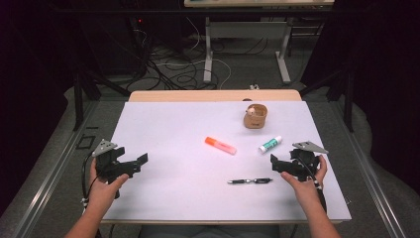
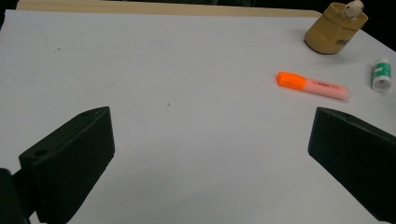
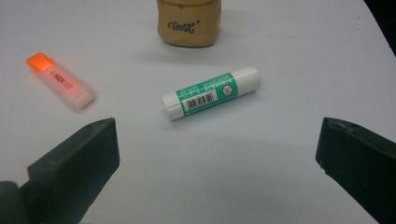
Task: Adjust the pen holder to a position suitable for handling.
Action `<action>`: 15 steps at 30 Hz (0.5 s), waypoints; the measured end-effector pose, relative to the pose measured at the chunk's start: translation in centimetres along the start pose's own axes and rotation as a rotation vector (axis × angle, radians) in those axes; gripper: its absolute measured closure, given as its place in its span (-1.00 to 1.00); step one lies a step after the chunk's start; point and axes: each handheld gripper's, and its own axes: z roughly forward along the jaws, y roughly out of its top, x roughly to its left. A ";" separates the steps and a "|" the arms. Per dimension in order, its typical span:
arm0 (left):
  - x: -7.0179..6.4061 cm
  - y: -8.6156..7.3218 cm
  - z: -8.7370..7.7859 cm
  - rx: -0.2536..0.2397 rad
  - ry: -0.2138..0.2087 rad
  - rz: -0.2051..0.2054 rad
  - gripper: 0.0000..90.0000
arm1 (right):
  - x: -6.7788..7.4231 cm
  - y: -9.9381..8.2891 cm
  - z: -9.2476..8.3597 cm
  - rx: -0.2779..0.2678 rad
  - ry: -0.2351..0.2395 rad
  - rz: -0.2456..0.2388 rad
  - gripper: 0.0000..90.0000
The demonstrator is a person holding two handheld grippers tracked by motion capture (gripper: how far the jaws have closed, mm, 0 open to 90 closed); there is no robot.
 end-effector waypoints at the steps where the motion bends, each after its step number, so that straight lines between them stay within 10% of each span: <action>1: 0.0 0.0 0.0 0.000 0.000 0.000 -0.99 | 0.0 0.0 0.0 0.000 0.000 0.000 -1.00; 15: 0.0 0.1 0.3 0.003 0.003 0.001 -0.97 | -0.3 -0.2 0.3 0.015 -0.011 0.018 -0.98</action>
